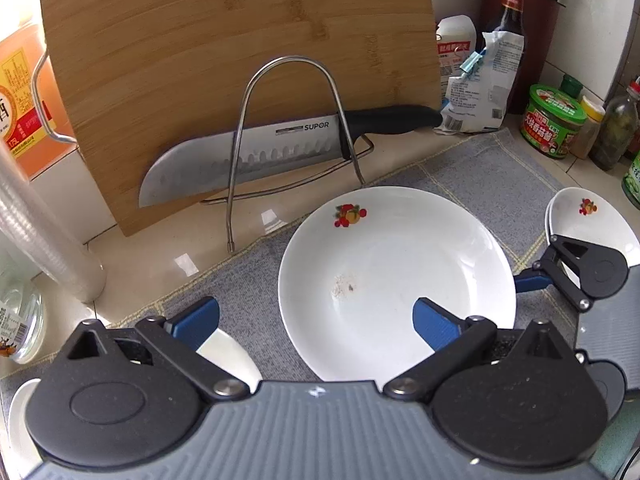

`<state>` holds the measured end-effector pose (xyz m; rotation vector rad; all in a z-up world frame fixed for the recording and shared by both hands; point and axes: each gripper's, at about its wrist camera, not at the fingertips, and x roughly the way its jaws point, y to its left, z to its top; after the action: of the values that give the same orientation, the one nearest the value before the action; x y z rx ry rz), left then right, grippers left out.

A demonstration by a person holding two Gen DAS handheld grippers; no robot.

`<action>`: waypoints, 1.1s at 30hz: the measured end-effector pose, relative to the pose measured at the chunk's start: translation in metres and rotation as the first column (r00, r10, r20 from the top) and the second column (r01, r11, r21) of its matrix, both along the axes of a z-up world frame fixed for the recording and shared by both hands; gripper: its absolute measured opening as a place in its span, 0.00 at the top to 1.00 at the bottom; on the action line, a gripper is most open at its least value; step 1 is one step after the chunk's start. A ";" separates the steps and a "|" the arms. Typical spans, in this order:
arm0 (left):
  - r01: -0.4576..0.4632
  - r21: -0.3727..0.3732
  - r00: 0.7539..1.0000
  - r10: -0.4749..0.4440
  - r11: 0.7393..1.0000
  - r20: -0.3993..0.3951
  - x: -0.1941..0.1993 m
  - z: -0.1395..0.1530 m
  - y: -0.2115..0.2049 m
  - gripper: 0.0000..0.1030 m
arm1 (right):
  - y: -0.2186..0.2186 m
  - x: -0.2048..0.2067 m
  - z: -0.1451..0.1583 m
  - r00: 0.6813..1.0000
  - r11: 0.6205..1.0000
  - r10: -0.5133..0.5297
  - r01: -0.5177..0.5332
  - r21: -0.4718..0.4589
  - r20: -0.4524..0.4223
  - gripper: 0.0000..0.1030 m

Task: Organize plates and bowls
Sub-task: 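Grip the fruit-print plate rim with the left tool while the right tool grips its opposite rim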

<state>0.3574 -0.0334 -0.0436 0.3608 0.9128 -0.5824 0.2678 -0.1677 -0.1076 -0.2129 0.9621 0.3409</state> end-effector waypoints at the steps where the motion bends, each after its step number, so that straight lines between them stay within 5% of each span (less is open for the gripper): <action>1: 0.005 0.005 1.000 -0.005 1.000 -0.001 0.003 -0.001 -0.002 0.01 | -0.001 -0.001 0.000 1.000 1.000 0.001 -0.001 0.002 0.006 0.00; 11: 0.072 0.040 0.993 -0.068 0.997 -0.093 0.044 -0.026 -0.023 0.04 | -0.001 0.006 0.003 1.000 1.000 0.011 -0.011 -0.012 -0.027 0.00; 18: 0.099 0.057 0.980 -0.088 0.993 -0.181 0.060 -0.043 -0.034 0.17 | -0.009 0.014 0.003 0.999 1.000 -0.021 0.020 -0.019 -0.039 0.00; 33: 0.145 0.044 0.961 -0.130 0.988 -0.246 0.072 -0.051 -0.039 0.28 | -0.019 0.020 0.005 0.998 0.998 0.057 -0.058 -0.016 -0.038 0.00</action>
<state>0.4296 -0.0725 -0.0947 0.4173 1.1489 -0.7385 0.2882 -0.1863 -0.1027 -0.2508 0.9980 0.3904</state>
